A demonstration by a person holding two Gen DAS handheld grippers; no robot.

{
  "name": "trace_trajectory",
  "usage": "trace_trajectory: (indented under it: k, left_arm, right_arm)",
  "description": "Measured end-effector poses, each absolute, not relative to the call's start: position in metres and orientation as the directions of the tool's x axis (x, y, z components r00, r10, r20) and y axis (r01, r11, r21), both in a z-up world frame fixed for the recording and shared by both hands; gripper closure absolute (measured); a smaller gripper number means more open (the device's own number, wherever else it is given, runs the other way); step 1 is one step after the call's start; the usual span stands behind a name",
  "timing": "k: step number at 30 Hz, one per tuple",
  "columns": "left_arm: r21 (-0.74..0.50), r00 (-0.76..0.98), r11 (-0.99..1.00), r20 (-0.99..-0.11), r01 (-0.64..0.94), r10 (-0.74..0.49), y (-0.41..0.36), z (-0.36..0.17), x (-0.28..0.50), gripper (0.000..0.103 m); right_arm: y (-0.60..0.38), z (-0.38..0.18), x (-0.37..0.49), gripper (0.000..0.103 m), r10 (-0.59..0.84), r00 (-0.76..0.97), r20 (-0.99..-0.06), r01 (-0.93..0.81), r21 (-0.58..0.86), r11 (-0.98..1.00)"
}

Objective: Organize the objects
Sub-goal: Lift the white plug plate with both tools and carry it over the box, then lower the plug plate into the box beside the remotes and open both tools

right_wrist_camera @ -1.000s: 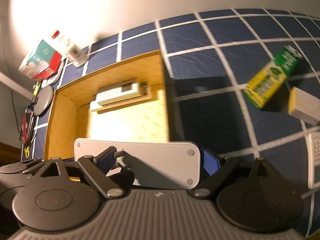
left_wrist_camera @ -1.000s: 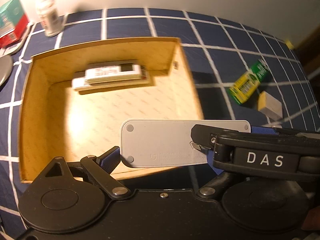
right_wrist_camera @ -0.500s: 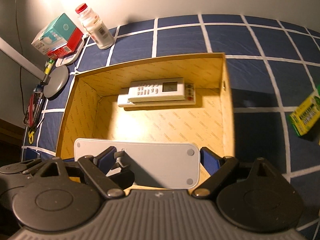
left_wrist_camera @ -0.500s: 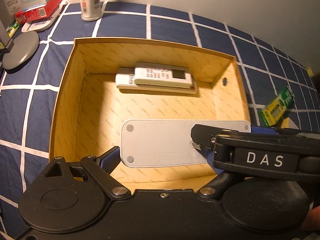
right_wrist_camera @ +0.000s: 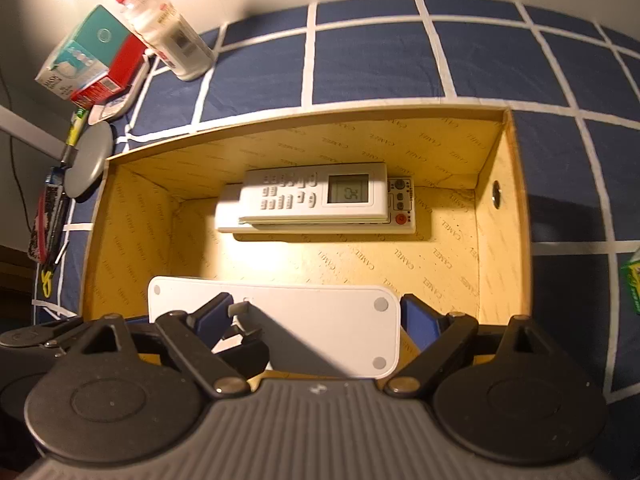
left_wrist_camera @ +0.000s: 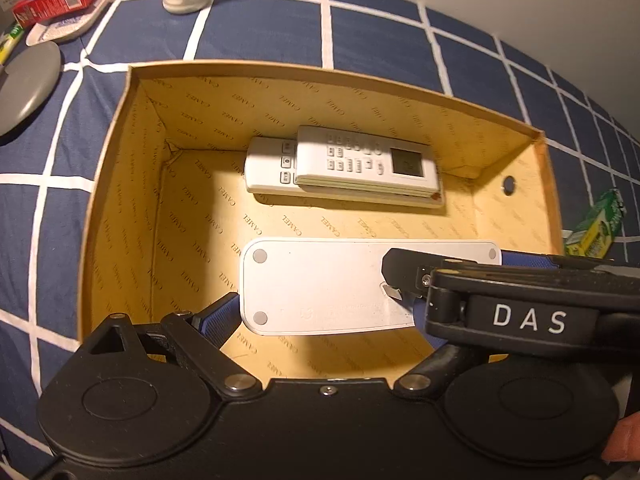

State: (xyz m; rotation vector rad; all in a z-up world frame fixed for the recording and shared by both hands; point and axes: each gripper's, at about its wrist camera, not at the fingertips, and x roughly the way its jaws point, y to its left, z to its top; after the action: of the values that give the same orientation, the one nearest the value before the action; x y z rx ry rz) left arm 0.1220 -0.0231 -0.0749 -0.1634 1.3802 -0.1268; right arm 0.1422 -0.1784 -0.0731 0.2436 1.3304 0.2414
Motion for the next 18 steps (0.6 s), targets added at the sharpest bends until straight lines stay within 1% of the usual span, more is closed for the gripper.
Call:
trace_trajectory:
  k: [9,18]
  left_arm:
    - [-0.185,0.134,0.983,-0.974,-0.003,-0.183,-0.026,-0.103,0.148,0.012]
    - [-0.202,0.112,0.979,-0.973,0.005,-0.201,-0.028,-0.116,0.166,0.013]
  right_arm:
    - [-0.182,-0.106,0.168,0.014,0.315,0.177,-0.933,-0.013,0.317,0.948]
    - [-0.183,-0.122,0.183,0.014,0.297,0.166,-0.94,0.005,0.302,0.953]
